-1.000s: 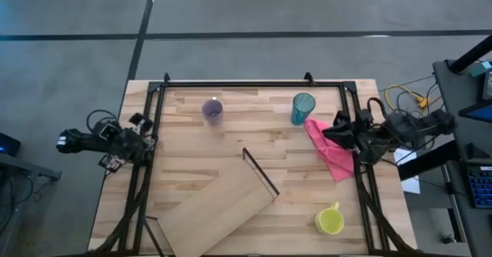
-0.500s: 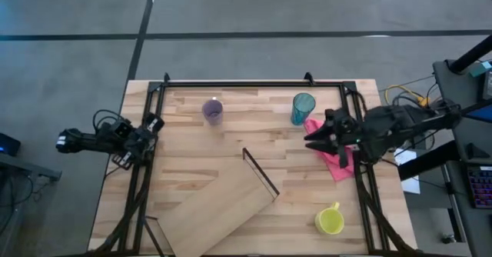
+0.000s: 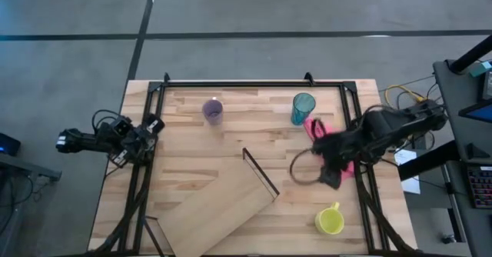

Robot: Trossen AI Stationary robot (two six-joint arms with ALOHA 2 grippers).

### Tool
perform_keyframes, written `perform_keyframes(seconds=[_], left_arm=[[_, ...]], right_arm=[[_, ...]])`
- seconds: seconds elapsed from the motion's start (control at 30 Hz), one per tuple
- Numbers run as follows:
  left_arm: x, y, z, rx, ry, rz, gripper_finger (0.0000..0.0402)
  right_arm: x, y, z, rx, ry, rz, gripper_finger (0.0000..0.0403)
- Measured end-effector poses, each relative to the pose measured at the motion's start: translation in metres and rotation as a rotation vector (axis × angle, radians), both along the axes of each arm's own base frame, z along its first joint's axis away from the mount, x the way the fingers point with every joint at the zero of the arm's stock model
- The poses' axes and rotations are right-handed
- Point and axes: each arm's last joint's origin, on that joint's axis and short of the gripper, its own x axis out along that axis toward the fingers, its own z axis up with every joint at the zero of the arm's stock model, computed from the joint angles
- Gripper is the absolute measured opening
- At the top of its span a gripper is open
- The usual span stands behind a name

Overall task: Stack small to large cups/mugs on shelf
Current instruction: Put the yellow mug on the shelf

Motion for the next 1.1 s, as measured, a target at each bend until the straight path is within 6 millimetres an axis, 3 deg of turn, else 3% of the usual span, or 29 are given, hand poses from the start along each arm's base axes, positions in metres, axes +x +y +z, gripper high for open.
perform_keyframes(seconds=[0.37, 0.67, 0.83, 1.1], left_arm=[[0.000, 0.001, 0.002, -0.032, 0.000, 0.015, 0.0048], [0.000, 0.001, 0.001, -0.033, 0.001, 0.017, 0.0048], [0.000, 0.002, 0.002, -0.051, 0.000, 0.031, 0.0047], [-0.002, 0.003, 0.008, -0.078, -0.017, 0.050, 0.0047]], right_arm=[[0.016, 0.061, -0.047, -0.078, 0.260, 0.110, 0.0131], [0.018, 0.106, -0.083, -0.198, 0.328, 0.285, 0.0121], [0.022, 0.116, -0.100, -0.386, 0.273, 0.297, 0.0115], [0.023, 0.117, -0.119, -0.419, 0.318, 0.357, 0.0111]])
